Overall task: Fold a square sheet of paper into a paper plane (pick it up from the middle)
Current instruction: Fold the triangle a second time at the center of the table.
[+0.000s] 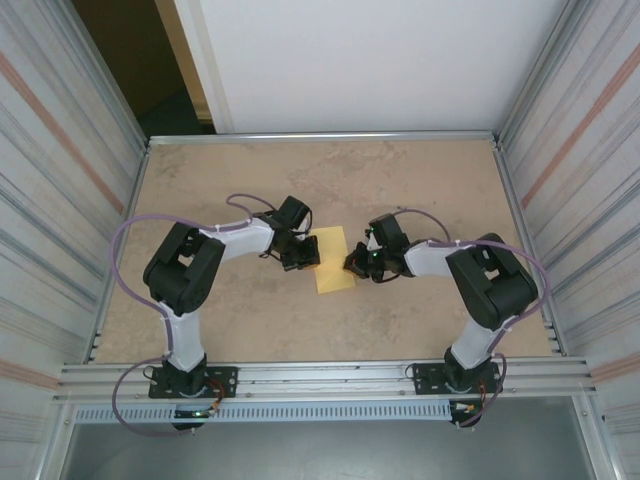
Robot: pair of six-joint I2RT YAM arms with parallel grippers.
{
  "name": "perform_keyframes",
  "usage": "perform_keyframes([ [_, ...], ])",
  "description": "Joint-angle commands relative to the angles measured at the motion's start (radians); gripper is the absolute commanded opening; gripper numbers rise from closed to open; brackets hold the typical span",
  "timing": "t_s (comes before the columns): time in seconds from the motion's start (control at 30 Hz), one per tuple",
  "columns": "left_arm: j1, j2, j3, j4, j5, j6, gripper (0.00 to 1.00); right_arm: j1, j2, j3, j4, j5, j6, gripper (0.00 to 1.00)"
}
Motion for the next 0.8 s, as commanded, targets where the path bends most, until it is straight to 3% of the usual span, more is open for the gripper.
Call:
perform_keyframes([
  [0.0, 0.001, 0.066, -0.028, -0.128, -0.1, 0.02, 0.03, 0.034, -0.086, 0.068, -0.121, 0.092, -0.075, 0.0],
  [0.33, 0.0, 0.063, -0.023, -0.13, -0.101, 0.022, 0.04, 0.106, 0.09, 0.189, -0.076, 0.029, -0.062, 0.0],
  [0.57, 0.001, 0.067, -0.027, -0.138, -0.113, 0.022, 0.04, 0.052, 0.144, 0.161, -0.048, 0.024, -0.061, 0.0],
  [0.77, 0.001, 0.08, -0.031, -0.141, -0.123, 0.023, 0.04, -0.048, 0.098, 0.064, -0.036, 0.053, -0.078, 0.0],
])
